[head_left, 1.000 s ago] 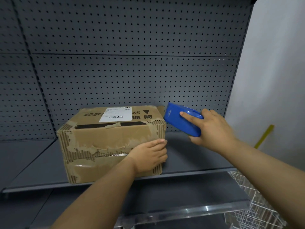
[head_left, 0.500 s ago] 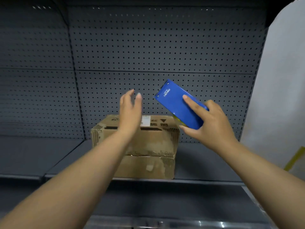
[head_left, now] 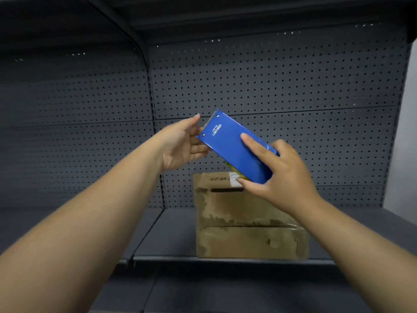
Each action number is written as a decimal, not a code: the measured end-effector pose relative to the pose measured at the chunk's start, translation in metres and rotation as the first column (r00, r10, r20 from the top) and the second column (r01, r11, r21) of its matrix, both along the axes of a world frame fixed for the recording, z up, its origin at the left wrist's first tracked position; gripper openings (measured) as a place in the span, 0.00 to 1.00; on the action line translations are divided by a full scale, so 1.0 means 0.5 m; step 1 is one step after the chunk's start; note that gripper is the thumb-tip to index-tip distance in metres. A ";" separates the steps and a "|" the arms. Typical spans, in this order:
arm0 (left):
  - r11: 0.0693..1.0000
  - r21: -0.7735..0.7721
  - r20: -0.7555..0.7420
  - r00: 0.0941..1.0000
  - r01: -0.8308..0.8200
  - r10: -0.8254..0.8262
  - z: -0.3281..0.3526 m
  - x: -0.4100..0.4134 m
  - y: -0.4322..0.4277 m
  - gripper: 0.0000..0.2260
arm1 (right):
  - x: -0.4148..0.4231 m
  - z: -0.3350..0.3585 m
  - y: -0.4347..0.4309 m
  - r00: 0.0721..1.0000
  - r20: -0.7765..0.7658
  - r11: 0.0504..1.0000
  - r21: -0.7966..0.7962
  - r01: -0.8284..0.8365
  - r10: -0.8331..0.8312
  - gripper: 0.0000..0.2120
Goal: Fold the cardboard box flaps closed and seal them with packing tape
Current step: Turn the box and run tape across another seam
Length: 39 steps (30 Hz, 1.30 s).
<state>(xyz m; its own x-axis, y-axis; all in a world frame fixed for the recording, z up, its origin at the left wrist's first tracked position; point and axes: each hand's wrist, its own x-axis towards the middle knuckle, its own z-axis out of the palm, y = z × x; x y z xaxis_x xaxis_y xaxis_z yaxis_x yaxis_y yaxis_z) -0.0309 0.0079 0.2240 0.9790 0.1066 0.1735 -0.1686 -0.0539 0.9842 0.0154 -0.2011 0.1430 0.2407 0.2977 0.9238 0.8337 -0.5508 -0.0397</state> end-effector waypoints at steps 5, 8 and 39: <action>0.999 -0.035 -0.051 0.998 0.034 -0.036 0.000 -0.021 0.119 0.12 | -0.056 -0.012 0.114 0.999 -0.019 0.998 0.025 0.050 -0.049 0.34; 0.996 -0.032 -0.091 0.992 0.083 -0.085 -0.011 -0.027 0.169 0.20 | -0.089 -0.031 0.158 0.995 -0.050 0.996 0.022 0.091 -0.090 0.35; 0.900 0.417 0.032 0.992 -0.127 0.125 -0.141 -0.009 0.133 0.06 | -0.333 -0.183 0.164 0.675 -0.727 0.988 -0.030 0.149 -0.123 0.49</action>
